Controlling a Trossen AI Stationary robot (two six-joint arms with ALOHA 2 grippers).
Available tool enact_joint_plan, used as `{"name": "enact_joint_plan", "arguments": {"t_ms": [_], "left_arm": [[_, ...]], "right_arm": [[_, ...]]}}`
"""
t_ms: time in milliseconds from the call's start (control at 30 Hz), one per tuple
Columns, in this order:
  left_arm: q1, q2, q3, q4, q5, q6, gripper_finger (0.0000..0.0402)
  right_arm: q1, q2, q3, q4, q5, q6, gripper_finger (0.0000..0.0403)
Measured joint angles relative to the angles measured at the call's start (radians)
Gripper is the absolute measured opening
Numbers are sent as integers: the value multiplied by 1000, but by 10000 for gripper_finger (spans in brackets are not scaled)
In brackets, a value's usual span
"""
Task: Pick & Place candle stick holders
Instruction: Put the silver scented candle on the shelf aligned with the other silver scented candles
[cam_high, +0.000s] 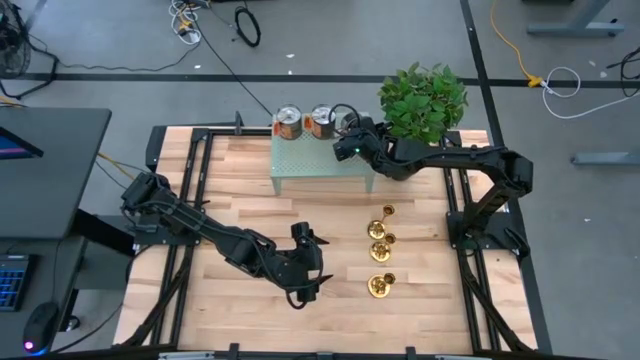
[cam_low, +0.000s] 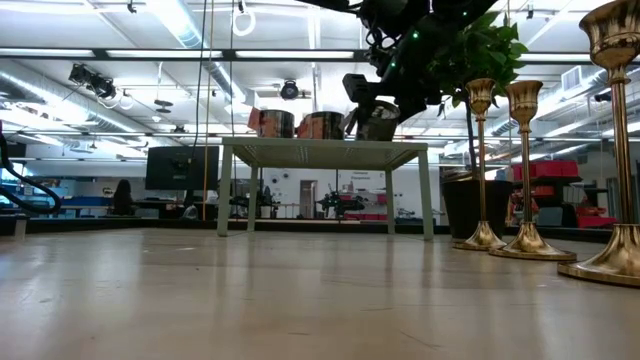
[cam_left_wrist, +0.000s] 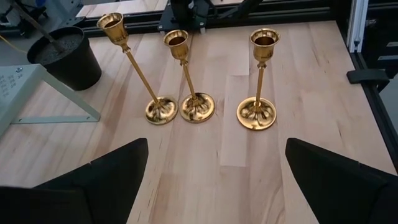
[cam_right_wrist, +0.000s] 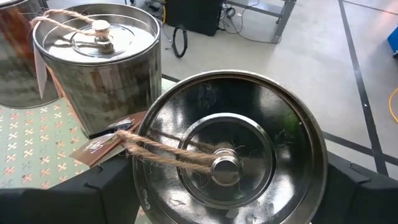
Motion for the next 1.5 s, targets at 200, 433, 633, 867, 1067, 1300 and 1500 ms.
{"name": "enact_joint_plan", "arguments": {"t_ms": [200, 433, 633, 867, 1067, 1300, 1500], "left_arm": [[0, 0, 0, 5, 0, 0, 390], [0, 0, 0, 5, 0, 0, 390], [0, 0, 0, 5, 0, 0, 390], [0, 0, 0, 5, 0, 0, 390], [0, 0, 0, 6, 0, 0, 390], [0, 0, 0, 8, 0, 0, 390], [0, 0, 0, 11, 0, 0, 390]], "right_arm": [[-8, -2, 0, 1, -18, -11, 335], [-16, -4, 35, -50, -32, -28, 335], [-39, -5, 84, -120, -95, -26, 335], [-74, -5, 101, -162, -184, -30, 335], [-102, -5, 102, -160, -216, -34, 335], [-125, -6, 103, -146, -259, -52, 335], [-129, -5, 134, -180, -265, -61, 335]]}}
